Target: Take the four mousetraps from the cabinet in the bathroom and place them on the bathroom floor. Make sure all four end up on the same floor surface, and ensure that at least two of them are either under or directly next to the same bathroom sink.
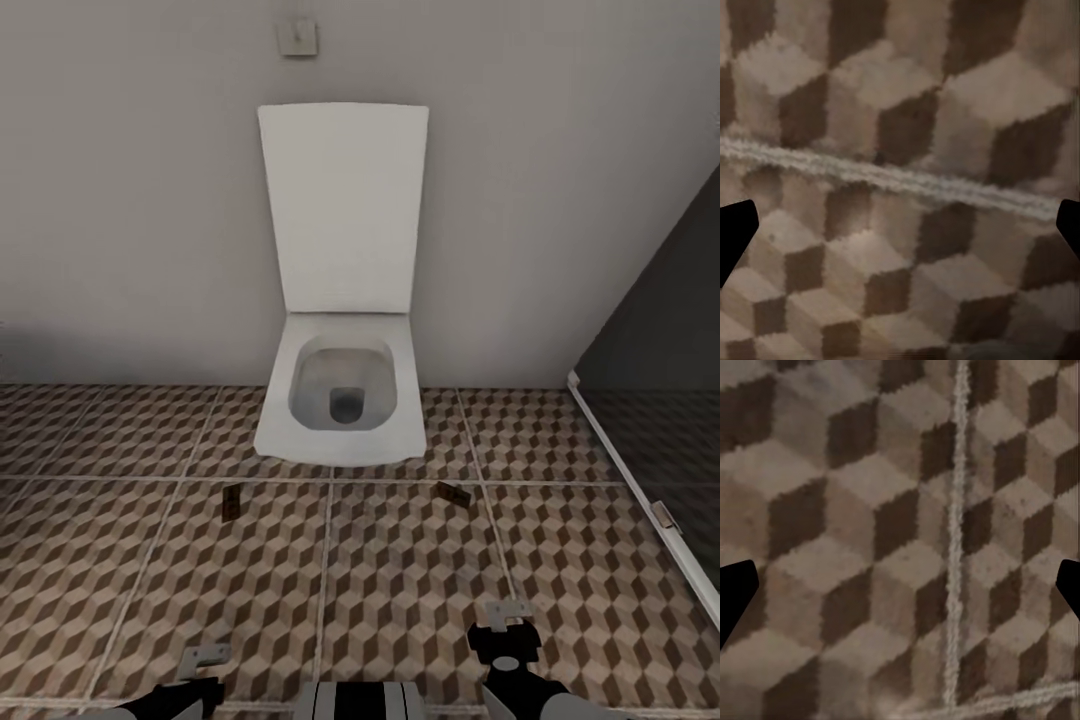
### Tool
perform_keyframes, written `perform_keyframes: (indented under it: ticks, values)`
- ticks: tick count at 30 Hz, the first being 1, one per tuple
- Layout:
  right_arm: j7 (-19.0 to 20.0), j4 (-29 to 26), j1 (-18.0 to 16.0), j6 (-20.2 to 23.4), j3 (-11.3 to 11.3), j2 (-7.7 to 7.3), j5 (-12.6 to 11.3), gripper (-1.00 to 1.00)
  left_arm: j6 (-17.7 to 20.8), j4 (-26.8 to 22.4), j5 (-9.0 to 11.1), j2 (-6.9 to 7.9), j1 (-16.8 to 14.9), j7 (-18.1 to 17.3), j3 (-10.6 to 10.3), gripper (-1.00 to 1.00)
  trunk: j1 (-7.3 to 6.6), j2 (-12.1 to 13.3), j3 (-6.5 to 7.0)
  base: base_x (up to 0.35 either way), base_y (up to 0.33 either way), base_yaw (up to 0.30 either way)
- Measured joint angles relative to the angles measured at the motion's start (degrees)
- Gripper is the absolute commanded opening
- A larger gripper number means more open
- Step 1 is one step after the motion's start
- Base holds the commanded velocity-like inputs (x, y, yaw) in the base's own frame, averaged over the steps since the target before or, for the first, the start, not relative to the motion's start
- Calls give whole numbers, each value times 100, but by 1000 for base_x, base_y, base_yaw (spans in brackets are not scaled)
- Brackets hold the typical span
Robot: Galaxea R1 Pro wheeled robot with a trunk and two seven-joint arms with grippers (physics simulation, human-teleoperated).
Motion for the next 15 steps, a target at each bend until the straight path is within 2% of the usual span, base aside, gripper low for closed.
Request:
perform_keyframes:
  ticks: [15]
  values:
    - [13,-2,223,-15,-5,-4,16,100,-82,-102,-10,0,161,-2,5,100,-39,20,333,0,0,0]
